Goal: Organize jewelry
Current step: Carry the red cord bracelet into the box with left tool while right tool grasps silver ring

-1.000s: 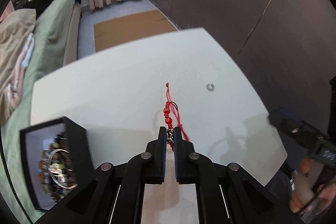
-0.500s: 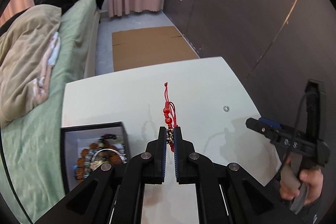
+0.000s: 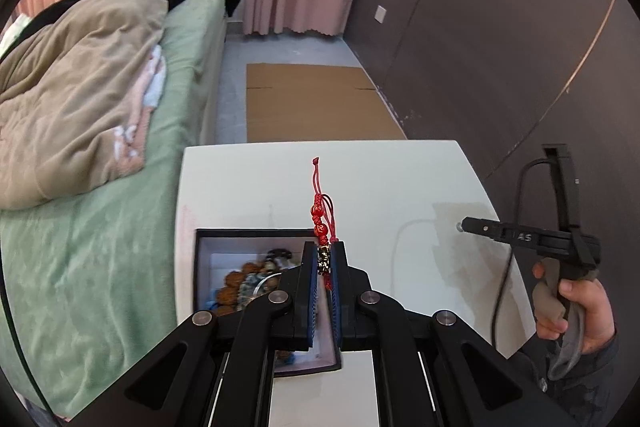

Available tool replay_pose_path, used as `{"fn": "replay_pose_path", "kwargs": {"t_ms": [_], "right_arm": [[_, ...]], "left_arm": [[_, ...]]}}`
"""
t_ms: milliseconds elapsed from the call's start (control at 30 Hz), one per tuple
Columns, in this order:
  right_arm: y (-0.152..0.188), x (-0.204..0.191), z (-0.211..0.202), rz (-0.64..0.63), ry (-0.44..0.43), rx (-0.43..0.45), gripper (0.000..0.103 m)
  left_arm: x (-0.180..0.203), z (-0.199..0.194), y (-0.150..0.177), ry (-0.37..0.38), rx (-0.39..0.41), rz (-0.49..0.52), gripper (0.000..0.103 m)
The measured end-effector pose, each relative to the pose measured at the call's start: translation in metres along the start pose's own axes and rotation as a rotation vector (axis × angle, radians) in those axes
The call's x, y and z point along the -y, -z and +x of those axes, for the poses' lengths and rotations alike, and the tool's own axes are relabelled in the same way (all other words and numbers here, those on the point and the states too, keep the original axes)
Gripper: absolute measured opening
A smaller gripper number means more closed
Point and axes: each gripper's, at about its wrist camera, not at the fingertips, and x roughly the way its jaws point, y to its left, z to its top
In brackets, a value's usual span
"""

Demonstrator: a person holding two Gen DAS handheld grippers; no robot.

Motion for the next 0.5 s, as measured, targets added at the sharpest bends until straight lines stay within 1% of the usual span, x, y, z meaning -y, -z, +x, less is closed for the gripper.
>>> {"fn": "replay_pose_path", "kwargs": {"t_ms": [33, 67, 167, 267, 333, 433, 500], "right_arm": [[-0.001, -0.002, 0.004, 0.001, 0.014, -0.015, 0.038], [-0.002, -0.003, 0.008, 0.005, 0.028, -0.028, 0.033], [-0.004, -0.007, 0.012, 0.005, 0.068, -0.034, 0.031], [-0.005, -0.015, 0.014, -0.004, 0.128, -0.044, 0.029], [-0.006, -0.020, 0.016, -0.018, 0.175, -0.050, 0.026], [-0.006, -0.029, 0.018, -0.054, 0.267, -0.055, 0.016], [-0.005, -0.033, 0.018, -0.064, 0.285, -0.053, 0.014]], "left_arm": [[-0.004, -0.002, 0.001, 0.001, 0.003, -0.007, 0.006], [-0.007, -0.004, 0.001, 0.002, 0.005, -0.011, 0.006], [-0.015, -0.010, 0.003, 0.005, 0.010, -0.025, 0.006], [-0.023, -0.015, 0.005, 0.008, 0.016, -0.036, 0.006], [-0.030, -0.018, 0.006, 0.013, 0.019, -0.046, 0.006], [-0.036, -0.021, 0.005, 0.022, 0.024, -0.059, 0.006], [-0.040, -0.023, 0.006, 0.032, 0.026, -0.065, 0.006]]}}
